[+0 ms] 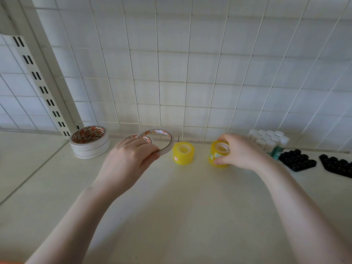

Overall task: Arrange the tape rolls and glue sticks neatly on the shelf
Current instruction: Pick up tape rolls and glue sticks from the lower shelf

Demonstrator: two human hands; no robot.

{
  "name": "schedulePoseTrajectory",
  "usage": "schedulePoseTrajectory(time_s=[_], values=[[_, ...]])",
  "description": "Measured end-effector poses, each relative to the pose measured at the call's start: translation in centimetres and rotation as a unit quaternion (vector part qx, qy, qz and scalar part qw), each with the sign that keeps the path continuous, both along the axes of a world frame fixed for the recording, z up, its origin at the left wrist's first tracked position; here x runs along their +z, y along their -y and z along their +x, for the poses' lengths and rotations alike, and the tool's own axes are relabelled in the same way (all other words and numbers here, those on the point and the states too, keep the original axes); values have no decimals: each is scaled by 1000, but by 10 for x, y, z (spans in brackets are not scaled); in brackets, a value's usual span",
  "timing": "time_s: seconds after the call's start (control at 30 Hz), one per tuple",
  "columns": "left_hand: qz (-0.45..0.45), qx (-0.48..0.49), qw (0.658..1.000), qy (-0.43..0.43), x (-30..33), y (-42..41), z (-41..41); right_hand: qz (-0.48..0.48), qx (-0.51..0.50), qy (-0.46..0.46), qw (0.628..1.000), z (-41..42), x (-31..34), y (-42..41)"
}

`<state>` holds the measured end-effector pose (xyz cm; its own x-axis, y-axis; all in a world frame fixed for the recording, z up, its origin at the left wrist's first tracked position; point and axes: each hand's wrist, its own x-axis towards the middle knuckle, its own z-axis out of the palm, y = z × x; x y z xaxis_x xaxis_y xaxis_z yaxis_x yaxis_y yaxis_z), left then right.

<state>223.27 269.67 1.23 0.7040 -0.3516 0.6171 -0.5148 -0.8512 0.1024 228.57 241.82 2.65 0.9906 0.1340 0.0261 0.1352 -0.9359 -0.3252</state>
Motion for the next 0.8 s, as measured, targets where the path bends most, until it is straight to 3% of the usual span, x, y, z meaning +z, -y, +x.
schedulePoseTrajectory(time_s=[0.8], values=[[-14,4,1000,24,12,-29,-9,12,36,-17,999,-9,-4,-2]])
